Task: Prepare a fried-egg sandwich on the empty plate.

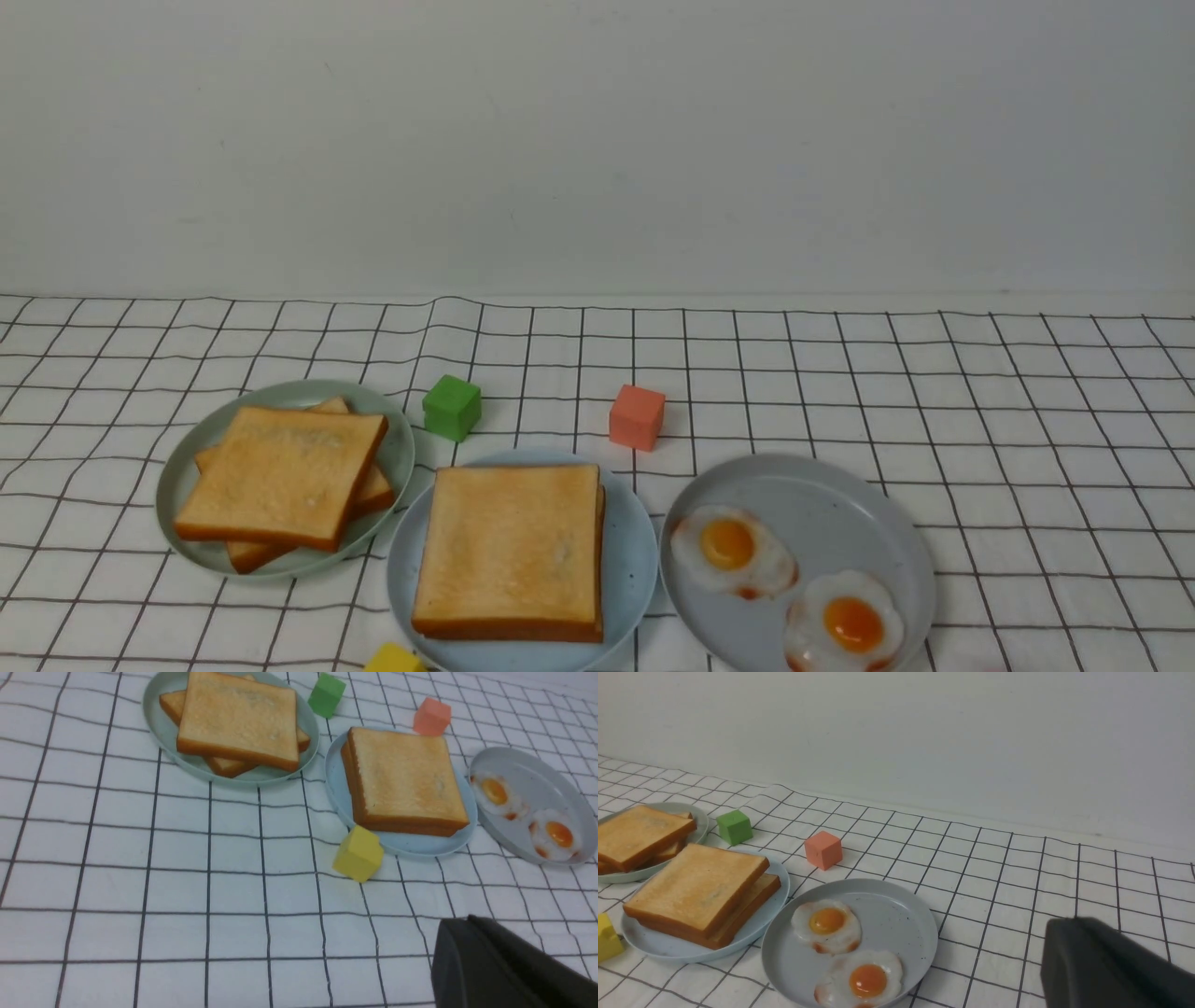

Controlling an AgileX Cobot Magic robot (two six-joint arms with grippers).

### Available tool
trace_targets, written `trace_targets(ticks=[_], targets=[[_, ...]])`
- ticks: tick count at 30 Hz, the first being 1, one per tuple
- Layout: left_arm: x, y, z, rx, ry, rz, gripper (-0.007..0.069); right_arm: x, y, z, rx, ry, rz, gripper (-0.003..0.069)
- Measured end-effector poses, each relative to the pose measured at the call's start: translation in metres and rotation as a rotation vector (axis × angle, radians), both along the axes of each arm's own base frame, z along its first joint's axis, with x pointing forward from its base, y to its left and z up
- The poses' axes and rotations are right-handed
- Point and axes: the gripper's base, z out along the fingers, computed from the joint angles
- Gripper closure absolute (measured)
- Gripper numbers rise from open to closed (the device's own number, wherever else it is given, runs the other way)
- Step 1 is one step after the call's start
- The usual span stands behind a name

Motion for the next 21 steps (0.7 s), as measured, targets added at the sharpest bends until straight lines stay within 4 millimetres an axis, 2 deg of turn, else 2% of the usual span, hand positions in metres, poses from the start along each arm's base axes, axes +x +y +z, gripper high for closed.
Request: trace_targets(ticks=[9, 11, 14, 17, 21], targets=[[0.0, 0.0, -0.002, 0.009, 0.018, 0.001, 0.0638, 0.0, 0.0, 0.0, -0.001, -0.001, -0.001, 0.066], [0.004, 0.003, -0.002, 0.028, -0.026, 0.029, 0.0638, 0.0, 0.0, 0.0, 0.0, -0.002, 0.0, 0.0658], [0.022, 0.01, -0.003, 0.071, -0.184, 0.114, 0.0638, 0.0, 0.0, 0.0, 0.0, -0.002, 0.0, 0.0655], [0.042, 0.012, -0.02, 0.101, -0.3, 0.164, 0.0638, 0.0, 0.0, 0.0, -0.001, -0.002, 0.0, 0.0654], [0.057, 0.011, -0.066, 0.109, -0.318, 0.188, 0.0637, 0.0, 0.0, 0.0, -0.001, -0.002, 0.0, 0.0652]])
